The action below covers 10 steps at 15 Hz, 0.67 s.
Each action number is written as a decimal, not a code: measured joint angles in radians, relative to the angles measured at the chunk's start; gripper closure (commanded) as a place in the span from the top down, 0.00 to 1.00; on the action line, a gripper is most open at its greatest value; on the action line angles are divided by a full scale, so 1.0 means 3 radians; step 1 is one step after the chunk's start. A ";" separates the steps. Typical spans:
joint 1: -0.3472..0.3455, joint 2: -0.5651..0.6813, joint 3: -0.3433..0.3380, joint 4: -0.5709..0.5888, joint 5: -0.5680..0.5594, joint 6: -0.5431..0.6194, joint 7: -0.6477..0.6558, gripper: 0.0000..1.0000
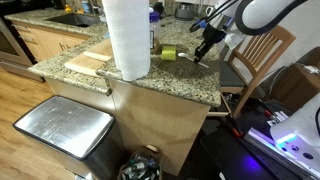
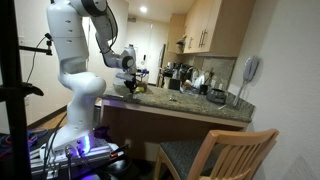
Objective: Place the spoon on top of the paper towel roll
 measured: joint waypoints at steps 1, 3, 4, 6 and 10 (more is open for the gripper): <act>0.0000 -0.0140 -0.0063 0.0023 0.0004 -0.0119 -0.0129 0.01; -0.0015 -0.0522 -0.0167 0.0059 -0.0051 -0.0422 -0.0306 0.01; -0.0019 -0.0739 -0.0210 0.0085 -0.0083 -0.0597 -0.0386 0.01; -0.0012 -0.1144 -0.0290 0.0182 -0.0089 -0.1000 -0.0605 0.02; -0.0005 -0.1523 -0.0355 0.0250 -0.0087 -0.1331 -0.0740 0.01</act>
